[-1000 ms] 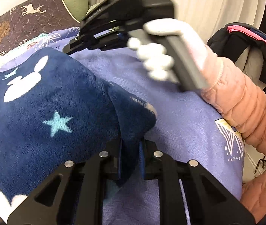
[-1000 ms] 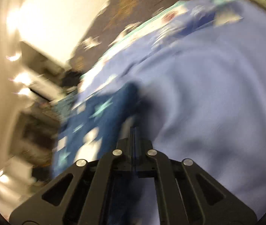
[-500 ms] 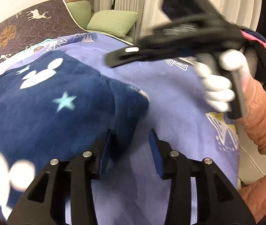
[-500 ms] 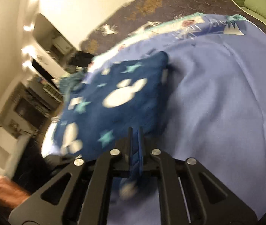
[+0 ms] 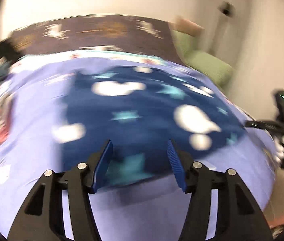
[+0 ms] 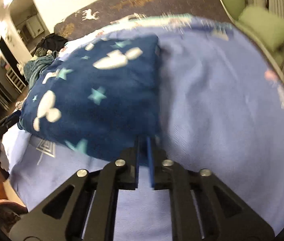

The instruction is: Fold small clothes

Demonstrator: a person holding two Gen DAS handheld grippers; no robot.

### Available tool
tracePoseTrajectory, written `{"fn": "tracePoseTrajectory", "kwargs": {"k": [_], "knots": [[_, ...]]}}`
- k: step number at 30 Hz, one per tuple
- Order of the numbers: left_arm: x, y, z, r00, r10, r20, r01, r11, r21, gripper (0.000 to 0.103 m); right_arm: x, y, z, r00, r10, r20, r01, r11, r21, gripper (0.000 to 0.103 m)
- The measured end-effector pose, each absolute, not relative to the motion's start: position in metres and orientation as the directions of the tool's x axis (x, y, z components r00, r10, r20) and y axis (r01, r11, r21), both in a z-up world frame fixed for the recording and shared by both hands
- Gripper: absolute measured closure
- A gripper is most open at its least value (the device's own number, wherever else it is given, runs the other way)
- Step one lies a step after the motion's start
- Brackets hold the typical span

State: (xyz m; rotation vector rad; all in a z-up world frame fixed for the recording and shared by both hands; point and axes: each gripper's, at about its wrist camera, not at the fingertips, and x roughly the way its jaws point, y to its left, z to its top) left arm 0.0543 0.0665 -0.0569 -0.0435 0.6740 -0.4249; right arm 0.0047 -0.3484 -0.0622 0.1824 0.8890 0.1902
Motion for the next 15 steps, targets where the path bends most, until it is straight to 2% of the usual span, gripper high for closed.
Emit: {"fn": "tracePoseTrajectory", "kwargs": {"k": [2, 3, 5, 7, 9, 11, 12, 15], "knots": [[0.051, 0.109, -0.063, 0.726, -0.362, -0.585, 0.279, 0.932, -0.230, 0.046, 0.001, -0.326, -0.045, 0.648, 0.258, -0.717, -0.145, 0.966, 0.216, 0.089], [0.051, 0.125, -0.066, 0.731, -0.365, -0.577, 0.259, 0.930, -0.260, 0.046, 0.005, -0.303, -0.030, 0.661, 0.285, -0.694, -0.201, 0.958, 0.202, 0.083], [0.051, 0.148, -0.075, 0.729, -0.401, -0.555, 0.252, 0.911, -0.327, 0.046, 0.012, -0.264, -0.016, 0.663, 0.316, -0.679, -0.281, 0.945, 0.166, 0.075], [0.049, 0.161, -0.085, 0.712, -0.444, -0.544, 0.269, 0.888, -0.373, 0.048, 0.016, -0.208, -0.006, 0.656, 0.347, -0.670, -0.393, 0.915, 0.089, 0.071], [0.050, 0.170, -0.094, 0.688, -0.483, -0.541, 0.280, 0.865, -0.416, 0.053, 0.011, -0.150, -0.002, 0.648, 0.382, -0.660, -0.507, 0.862, 0.001, 0.060], [0.046, 0.175, -0.099, 0.675, -0.514, -0.530, 0.285, 0.844, -0.455, 0.054, 0.002, -0.101, -0.004, 0.637, 0.406, -0.655, -0.606, 0.789, -0.101, 0.054], [0.048, 0.180, -0.100, 0.665, -0.540, -0.517, 0.294, 0.824, -0.484, 0.054, -0.007, -0.065, -0.010, 0.646, 0.400, -0.650, -0.654, 0.730, -0.200, 0.051], [0.054, 0.182, -0.101, 0.633, -0.600, -0.489, 0.336, 0.782, -0.524, 0.054, -0.020, -0.011, -0.030, 0.663, 0.378, -0.646, -0.701, 0.616, -0.358, 0.050]]}}
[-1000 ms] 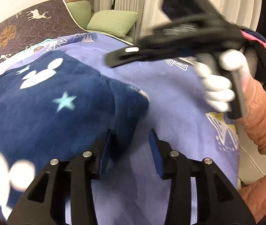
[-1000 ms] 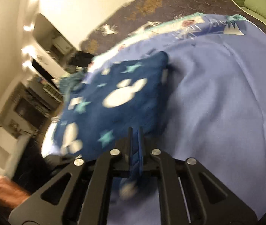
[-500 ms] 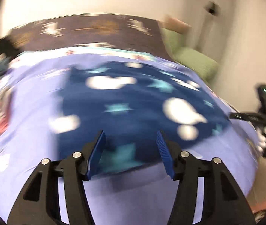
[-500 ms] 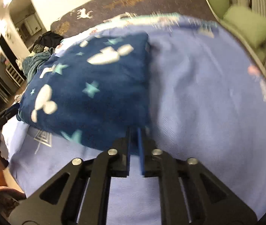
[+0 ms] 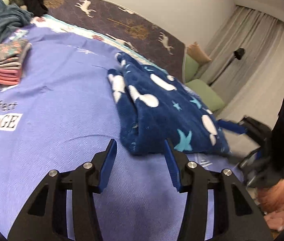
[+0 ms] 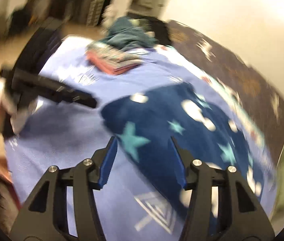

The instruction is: Fold small clothes

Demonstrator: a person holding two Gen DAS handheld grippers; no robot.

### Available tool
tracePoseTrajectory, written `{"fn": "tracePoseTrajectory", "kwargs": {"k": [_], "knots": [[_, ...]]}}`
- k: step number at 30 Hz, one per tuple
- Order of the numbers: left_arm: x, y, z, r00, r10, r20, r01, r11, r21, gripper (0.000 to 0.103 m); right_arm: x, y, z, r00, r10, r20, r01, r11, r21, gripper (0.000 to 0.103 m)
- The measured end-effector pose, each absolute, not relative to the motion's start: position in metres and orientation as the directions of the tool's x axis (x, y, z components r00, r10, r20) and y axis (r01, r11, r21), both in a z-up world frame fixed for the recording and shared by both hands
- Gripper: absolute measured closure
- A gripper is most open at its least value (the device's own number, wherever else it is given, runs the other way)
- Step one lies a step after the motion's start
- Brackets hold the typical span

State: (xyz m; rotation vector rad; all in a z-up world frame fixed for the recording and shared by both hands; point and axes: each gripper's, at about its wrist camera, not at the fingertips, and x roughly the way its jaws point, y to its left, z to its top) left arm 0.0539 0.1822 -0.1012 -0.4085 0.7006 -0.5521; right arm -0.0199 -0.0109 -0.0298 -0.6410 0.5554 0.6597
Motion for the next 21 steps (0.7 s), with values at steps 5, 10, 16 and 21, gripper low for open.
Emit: {"fn": "tracePoseTrajectory", "kwargs": {"k": [5, 10, 16, 21], "knots": [[0.093, 0.164, -0.100, 0.524, -0.708, -0.473, 0.446, 0.701, -0.556, 0.067, -0.011, 0.018, -0.048, 0.651, 0.351, -0.673, -0.711, 0.593, -0.379, 0.050], [0.111, 0.163, -0.116, 0.422, -0.764, -0.487, 0.444, 0.643, -0.624, 0.094, 0.009, -0.002, -0.041, 0.657, 0.296, -0.693, -0.645, 0.696, -0.314, 0.046], [0.087, 0.173, -0.129, 0.428, -0.732, -0.530, 0.425, 0.680, -0.598, 0.096, 0.017, -0.014, -0.051, 0.646, 0.256, -0.719, -0.619, 0.728, -0.297, 0.041], [0.089, 0.178, -0.124, 0.443, -0.748, -0.493, 0.426, 0.660, -0.619, 0.095, 0.013, 0.014, -0.062, 0.672, 0.254, -0.696, -0.646, 0.660, -0.383, 0.032]]}}
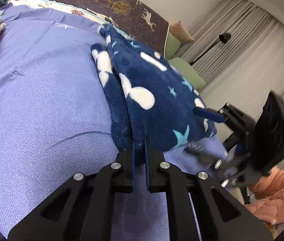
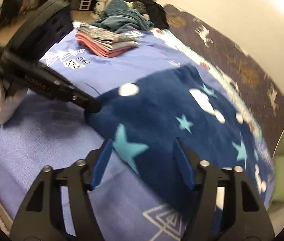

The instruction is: Fold small clothes

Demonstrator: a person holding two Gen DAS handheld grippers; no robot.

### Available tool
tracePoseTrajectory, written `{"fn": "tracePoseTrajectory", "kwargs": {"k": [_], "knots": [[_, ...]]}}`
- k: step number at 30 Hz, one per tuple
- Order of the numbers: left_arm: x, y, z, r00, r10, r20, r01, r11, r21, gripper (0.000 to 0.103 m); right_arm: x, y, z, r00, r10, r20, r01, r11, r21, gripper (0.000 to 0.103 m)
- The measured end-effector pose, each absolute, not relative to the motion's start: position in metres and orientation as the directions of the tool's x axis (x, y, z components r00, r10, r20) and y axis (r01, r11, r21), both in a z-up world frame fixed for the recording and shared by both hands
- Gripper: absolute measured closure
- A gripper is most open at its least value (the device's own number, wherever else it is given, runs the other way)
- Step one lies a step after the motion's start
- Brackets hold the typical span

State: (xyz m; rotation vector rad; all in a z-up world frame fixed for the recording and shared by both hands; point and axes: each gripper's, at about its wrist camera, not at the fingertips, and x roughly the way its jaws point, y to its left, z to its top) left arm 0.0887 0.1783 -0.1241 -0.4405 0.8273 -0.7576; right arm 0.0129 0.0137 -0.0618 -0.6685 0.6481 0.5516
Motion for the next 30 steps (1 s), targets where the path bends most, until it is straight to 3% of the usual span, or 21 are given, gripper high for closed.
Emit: {"fn": "tracePoseTrajectory", "kwargs": {"k": [2, 3, 5, 10, 16, 18, 20, 22, 24, 26, 28, 29, 30], "knots": [[0.092, 0.187, -0.117, 0.473, -0.753, -0.456, 0.426, 0.649, -0.630, 0.090, 0.006, 0.027, -0.073, 0.691, 0.237, -0.683, -0.652, 0.613, -0.447, 0.032], [0.094, 0.192, -0.113, 0.492, -0.746, -0.449, 0.425, 0.656, -0.624, 0.070, 0.004, 0.035, -0.080, 0.700, 0.222, -0.679, -0.656, 0.576, -0.488, 0.032], [0.105, 0.201, -0.107, 0.544, -0.710, -0.446, 0.399, 0.687, -0.607, 0.047, -0.001, 0.045, -0.092, 0.726, 0.196, -0.659, -0.645, 0.528, -0.553, 0.032], [0.172, 0.202, -0.115, 0.458, -0.802, -0.384, 0.360, 0.562, -0.745, 0.045, -0.004, 0.066, -0.105, 0.780, 0.184, -0.598, -0.605, 0.468, -0.644, 0.032], [0.259, 0.176, -0.135, 0.365, -0.838, -0.406, 0.265, 0.512, -0.817, 0.045, 0.007, 0.074, -0.108, 0.797, 0.169, -0.579, -0.576, 0.497, -0.648, 0.032], [0.274, 0.180, -0.141, 0.391, -0.826, -0.406, 0.226, 0.513, -0.828, 0.073, 0.012, 0.077, -0.109, 0.800, 0.170, -0.576, -0.570, 0.517, -0.639, 0.032], [0.274, 0.187, -0.151, 0.398, -0.840, -0.369, 0.198, 0.471, -0.859, 0.082, 0.018, 0.079, -0.109, 0.808, 0.170, -0.564, -0.556, 0.535, -0.636, 0.032], [0.264, 0.193, -0.151, 0.430, -0.839, -0.333, 0.226, 0.457, -0.861, 0.085, 0.024, 0.081, -0.110, 0.809, 0.170, -0.563, -0.551, 0.551, -0.626, 0.035], [0.255, 0.197, -0.145, 0.454, -0.837, -0.306, 0.243, 0.447, -0.861, 0.090, 0.027, 0.084, -0.110, 0.811, 0.168, -0.561, -0.549, 0.551, -0.629, 0.051], [0.250, 0.200, -0.141, 0.464, -0.835, -0.297, 0.255, 0.447, -0.857, 0.090, 0.023, 0.084, -0.108, 0.817, 0.175, -0.549, -0.545, 0.544, -0.638, 0.058], [0.247, 0.202, -0.140, 0.452, -0.837, -0.310, 0.258, 0.455, -0.852, 0.090, 0.021, 0.081, -0.105, 0.810, 0.182, -0.558, -0.555, 0.547, -0.627, 0.059], [0.247, 0.202, -0.140, 0.446, -0.837, -0.316, 0.251, 0.456, -0.854, 0.084, 0.019, 0.079, -0.105, 0.806, 0.184, -0.563, -0.560, 0.547, -0.622, 0.057], [0.247, 0.201, -0.140, 0.436, -0.836, -0.332, 0.238, 0.463, -0.854, 0.068, 0.017, 0.077, -0.104, 0.805, 0.186, -0.564, -0.561, 0.548, -0.620, 0.051]]}}
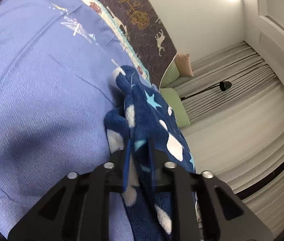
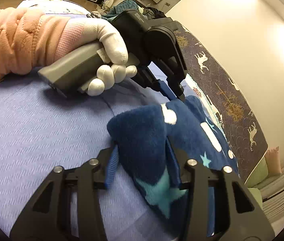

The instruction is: Fold small clothes

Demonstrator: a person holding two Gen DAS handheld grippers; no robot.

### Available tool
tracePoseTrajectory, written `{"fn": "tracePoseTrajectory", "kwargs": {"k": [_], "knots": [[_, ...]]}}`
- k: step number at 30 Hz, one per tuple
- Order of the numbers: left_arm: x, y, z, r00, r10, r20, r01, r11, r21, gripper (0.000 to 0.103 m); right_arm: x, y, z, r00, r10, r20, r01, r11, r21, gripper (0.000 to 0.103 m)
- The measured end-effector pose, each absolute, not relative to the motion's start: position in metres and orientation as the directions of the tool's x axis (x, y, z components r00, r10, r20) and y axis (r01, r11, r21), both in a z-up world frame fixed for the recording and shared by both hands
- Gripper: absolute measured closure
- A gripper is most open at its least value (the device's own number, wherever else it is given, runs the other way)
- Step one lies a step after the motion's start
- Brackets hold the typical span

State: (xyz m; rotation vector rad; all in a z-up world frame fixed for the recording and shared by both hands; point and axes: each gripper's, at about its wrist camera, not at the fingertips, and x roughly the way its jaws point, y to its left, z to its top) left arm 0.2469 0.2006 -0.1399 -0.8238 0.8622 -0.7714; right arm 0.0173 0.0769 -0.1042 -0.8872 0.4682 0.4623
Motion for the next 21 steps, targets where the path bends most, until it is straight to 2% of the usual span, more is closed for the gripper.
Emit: {"fn": "tracePoseTrajectory", "kwargs": {"k": [1, 5, 7, 14, 17, 21], "knots": [[0.242, 0.201, -0.140, 0.431, -0.832, -0.351, 0.230, 0.477, -0.848, 0.060, 0.015, 0.075, -0.103, 0.804, 0.189, -0.564, -0.562, 0.550, -0.617, 0.048], [0.235, 0.189, -0.133, 0.408, -0.815, -0.412, 0.277, 0.541, -0.794, 0.041, 0.001, 0.067, -0.102, 0.809, 0.182, -0.559, -0.555, 0.549, -0.625, 0.035], [0.236, 0.182, -0.132, 0.390, -0.806, -0.445, 0.294, 0.567, -0.769, 0.036, -0.004, 0.062, -0.107, 0.826, 0.144, -0.544, -0.528, 0.536, -0.659, 0.034], [0.255, 0.156, -0.133, 0.375, -0.781, -0.499, 0.313, 0.613, -0.725, 0.033, 0.007, 0.039, -0.108, 0.808, 0.088, -0.582, -0.496, 0.635, -0.592, 0.033], [0.266, 0.150, -0.132, 0.379, -0.777, -0.503, 0.305, 0.618, -0.725, 0.033, 0.008, 0.050, -0.115, 0.831, 0.069, -0.552, -0.474, 0.608, -0.637, 0.030], [0.265, 0.147, -0.136, 0.412, -0.765, -0.496, 0.329, 0.632, -0.702, 0.042, 0.011, 0.049, -0.112, 0.815, 0.085, -0.573, -0.481, 0.650, -0.588, 0.030]]}}
